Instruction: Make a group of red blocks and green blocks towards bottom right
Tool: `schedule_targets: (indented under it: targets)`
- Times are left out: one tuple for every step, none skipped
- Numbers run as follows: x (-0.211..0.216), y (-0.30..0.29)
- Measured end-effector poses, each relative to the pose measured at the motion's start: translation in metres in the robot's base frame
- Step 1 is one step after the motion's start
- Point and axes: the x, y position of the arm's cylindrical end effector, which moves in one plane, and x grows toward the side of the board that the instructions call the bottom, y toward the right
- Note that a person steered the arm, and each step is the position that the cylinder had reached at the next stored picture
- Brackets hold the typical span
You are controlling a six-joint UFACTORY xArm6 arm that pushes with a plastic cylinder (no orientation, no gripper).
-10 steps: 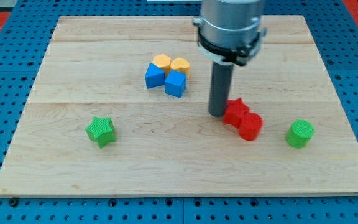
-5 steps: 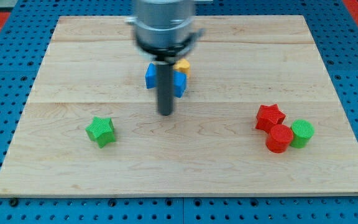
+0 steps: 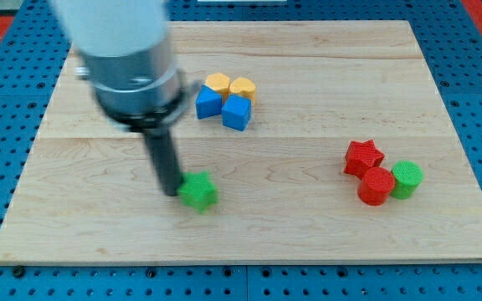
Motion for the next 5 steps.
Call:
schedule_targets:
  targets:
    - [0.000, 0.016]
    - [0.024, -0.007]
    - [0.025, 0.083]
    - [0.018, 0.156]
    - [0.023, 0.132]
